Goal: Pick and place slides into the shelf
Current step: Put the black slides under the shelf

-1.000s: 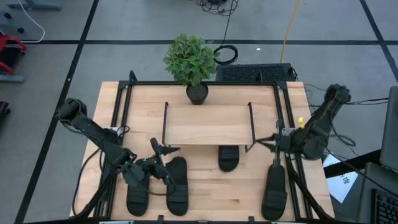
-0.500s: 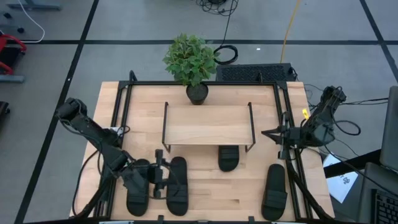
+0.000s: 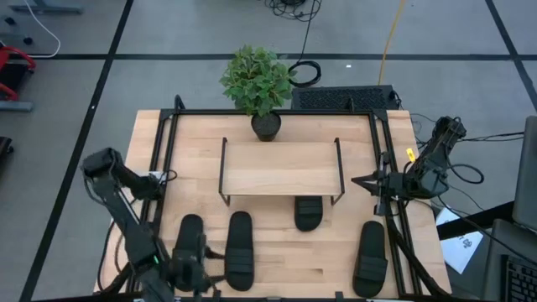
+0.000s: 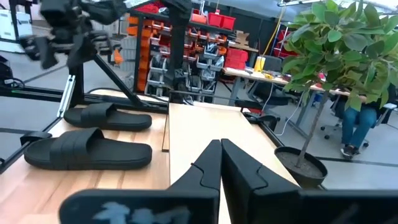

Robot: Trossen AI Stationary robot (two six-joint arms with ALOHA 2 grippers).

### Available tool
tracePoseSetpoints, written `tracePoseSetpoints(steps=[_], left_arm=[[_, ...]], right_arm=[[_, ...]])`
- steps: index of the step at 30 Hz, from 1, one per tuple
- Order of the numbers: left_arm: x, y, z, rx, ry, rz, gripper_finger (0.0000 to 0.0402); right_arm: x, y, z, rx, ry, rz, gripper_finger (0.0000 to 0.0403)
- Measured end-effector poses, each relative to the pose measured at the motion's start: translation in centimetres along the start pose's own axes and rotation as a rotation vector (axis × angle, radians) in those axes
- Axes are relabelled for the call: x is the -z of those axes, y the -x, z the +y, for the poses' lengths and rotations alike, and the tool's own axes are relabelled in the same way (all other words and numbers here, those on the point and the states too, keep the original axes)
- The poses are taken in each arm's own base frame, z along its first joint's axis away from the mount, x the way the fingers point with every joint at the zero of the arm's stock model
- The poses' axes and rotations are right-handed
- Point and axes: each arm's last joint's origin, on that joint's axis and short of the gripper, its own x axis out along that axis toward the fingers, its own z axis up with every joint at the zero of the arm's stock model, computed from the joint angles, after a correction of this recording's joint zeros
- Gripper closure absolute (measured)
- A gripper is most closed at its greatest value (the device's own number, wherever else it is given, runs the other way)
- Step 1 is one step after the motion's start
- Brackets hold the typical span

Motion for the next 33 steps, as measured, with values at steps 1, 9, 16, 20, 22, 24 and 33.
tracePoseSetpoints(steps=[1,9,16,20,22,24,33], left_arm=[[0.0,-0.5,-0.7,-0.02,-0.003,0.016,0.0179],[0.7,-5.2,-4.4,-0.161,-0.08,0.208,0.0179],[3.1,-7.3,-5.4,-0.129,-0.061,0.445,0.0179],[3.2,-7.7,-6.2,-0.11,-0.023,0.465,0.0179],[2.9,-7.6,-6.5,-0.104,0.006,0.461,0.0179],[2.8,-7.5,-6.6,-0.106,0.039,0.455,0.0179],[3.3,-7.5,-5.5,-0.17,-0.007,0.513,0.0179]], right_arm=[[0.0,0.0,0.0,0.0,-0.001,0.0,0.0403],[0.2,0.0,0.0,-0.003,0.049,0.01,0.0403],[0.3,0.0,0.0,-0.005,0.055,0.019,0.0403],[0.4,0.0,0.1,-0.025,0.035,0.022,0.0403],[0.4,0.0,0.2,-0.056,0.034,0.02,0.0403],[0.4,0.0,0.2,-0.073,0.048,0.017,0.0403],[0.1,0.0,0.2,-0.078,0.094,-0.003,0.0403]])
